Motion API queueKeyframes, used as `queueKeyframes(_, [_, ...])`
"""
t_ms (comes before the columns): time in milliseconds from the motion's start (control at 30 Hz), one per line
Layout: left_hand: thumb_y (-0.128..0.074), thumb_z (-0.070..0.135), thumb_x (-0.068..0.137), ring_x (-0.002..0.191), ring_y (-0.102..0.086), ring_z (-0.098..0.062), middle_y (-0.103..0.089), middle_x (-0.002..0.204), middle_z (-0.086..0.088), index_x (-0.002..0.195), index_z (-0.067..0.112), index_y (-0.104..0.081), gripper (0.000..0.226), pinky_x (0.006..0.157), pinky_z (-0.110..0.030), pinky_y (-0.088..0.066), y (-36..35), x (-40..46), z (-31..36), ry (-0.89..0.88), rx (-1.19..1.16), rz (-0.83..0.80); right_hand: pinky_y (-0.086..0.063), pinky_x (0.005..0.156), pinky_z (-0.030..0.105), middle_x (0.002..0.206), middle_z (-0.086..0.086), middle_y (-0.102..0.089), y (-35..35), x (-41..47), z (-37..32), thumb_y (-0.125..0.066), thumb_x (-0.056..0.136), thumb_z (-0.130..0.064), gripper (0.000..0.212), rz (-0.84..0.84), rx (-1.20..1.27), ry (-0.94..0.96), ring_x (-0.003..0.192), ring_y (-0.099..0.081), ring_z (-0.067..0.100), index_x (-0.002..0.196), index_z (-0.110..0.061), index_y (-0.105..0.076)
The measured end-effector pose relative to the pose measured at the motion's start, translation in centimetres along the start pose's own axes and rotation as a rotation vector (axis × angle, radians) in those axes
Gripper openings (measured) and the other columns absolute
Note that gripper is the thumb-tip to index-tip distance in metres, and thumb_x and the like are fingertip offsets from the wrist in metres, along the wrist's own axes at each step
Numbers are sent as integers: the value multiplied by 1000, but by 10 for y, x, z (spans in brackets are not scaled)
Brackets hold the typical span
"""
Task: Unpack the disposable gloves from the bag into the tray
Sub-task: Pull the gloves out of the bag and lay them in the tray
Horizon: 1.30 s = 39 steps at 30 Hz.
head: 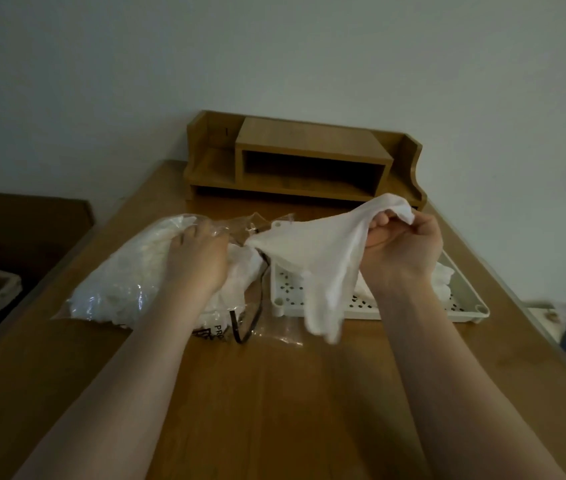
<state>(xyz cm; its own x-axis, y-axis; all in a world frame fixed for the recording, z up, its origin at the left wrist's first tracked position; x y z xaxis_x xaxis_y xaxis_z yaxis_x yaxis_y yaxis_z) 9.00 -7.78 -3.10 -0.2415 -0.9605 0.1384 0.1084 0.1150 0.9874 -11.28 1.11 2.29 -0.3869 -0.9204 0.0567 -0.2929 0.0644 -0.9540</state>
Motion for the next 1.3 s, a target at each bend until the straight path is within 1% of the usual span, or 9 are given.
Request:
queueKeyframes(167, [-51,28,94,144,-4,-18,-14,157,4,138,29,-43,44,116,-44,-8,50,-21,51,-264,-412,109,-43,50,17,52,-1,-49,6,-4,-9,-38,76,-14,29,-6,20,-103,46,-49,10,50,-11,-50])
queueKeyframes(367, [-38,79,77,132,-36,-8,-36,147,14,145,30,-32,84,105,-36,-35,49,-47,127,-438,-865,-297,-41,45,15,42,-3,-40,0,-6,-30,-39,69,-16,25,-148,-162,-211,39,-42,7,44,-14,-44])
queueKeyframes(500, [-17,70,77,123,-42,-7,-60,121,7,122,31,-55,71,101,-36,-23,42,-40,150,-356,-972,-524,-43,52,19,45,3,-45,5,-1,-46,-54,68,-8,17,-350,-147,-358,41,-40,9,53,-8,-48])
queueKeyframes(667, [-51,34,93,79,-60,-12,-64,80,5,86,14,-65,25,86,-30,-49,31,-51,176,-504,-1038,-615,-37,57,19,54,5,-50,24,8,-75,-54,73,-11,14,-361,-260,-338,47,-43,11,59,-8,-50])
queueKeyframes(833, [-46,50,79,93,-61,-20,-63,98,-3,103,15,-59,44,90,-28,-50,20,-67,190,-471,-1227,-785,-48,56,23,57,7,-56,29,2,-95,-53,71,-9,12,-401,-208,-406,52,-56,16,60,-5,-53])
queueKeyframes(967, [-60,38,86,74,-54,-16,-61,89,-6,112,17,-59,34,71,-23,-47,5,-73,207,-421,-1053,-772,-47,60,24,63,2,-48,45,7,-98,-72,55,-17,24,-297,-347,-368,57,-53,15,65,-13,-51])
queueKeyframes(1067, [-57,30,92,84,-59,-18,-65,96,-4,103,18,-64,18,79,-22,-50,1,-70,208,-357,-1038,-716,-43,56,24,62,1,-43,51,11,-105,-62,62,-18,15,-213,-427,-290,56,-47,14,63,-13,-48])
queueKeyframes(1200, [-57,22,91,106,-60,-19,-63,111,-2,121,12,-56,32,98,-40,-48,8,-49,181,-196,-1257,-577,-43,53,26,61,2,-44,67,12,-131,-37,89,-12,27,109,-741,-38,56,-44,16,62,-12,-42])
queueKeyframes(1300, [-54,16,91,99,-62,-21,-64,103,-4,103,10,-62,16,91,-39,-52,25,-32,164,-133,-1462,-416,-48,59,29,68,4,-50,72,11,-142,-41,91,-13,22,274,-1104,-41,61,-51,16,70,-11,-49])
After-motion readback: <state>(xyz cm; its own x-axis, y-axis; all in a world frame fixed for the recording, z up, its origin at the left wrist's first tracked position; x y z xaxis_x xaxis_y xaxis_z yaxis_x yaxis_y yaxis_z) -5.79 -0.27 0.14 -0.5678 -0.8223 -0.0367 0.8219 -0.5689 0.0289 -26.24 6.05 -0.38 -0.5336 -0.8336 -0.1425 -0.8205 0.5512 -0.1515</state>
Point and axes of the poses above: each hand's wrist, its own x-axis towards the middle knuckle, its own y-axis out of the back of the hand, z = x × y, the point moved 6 cm from there along x, towards the middle knuckle
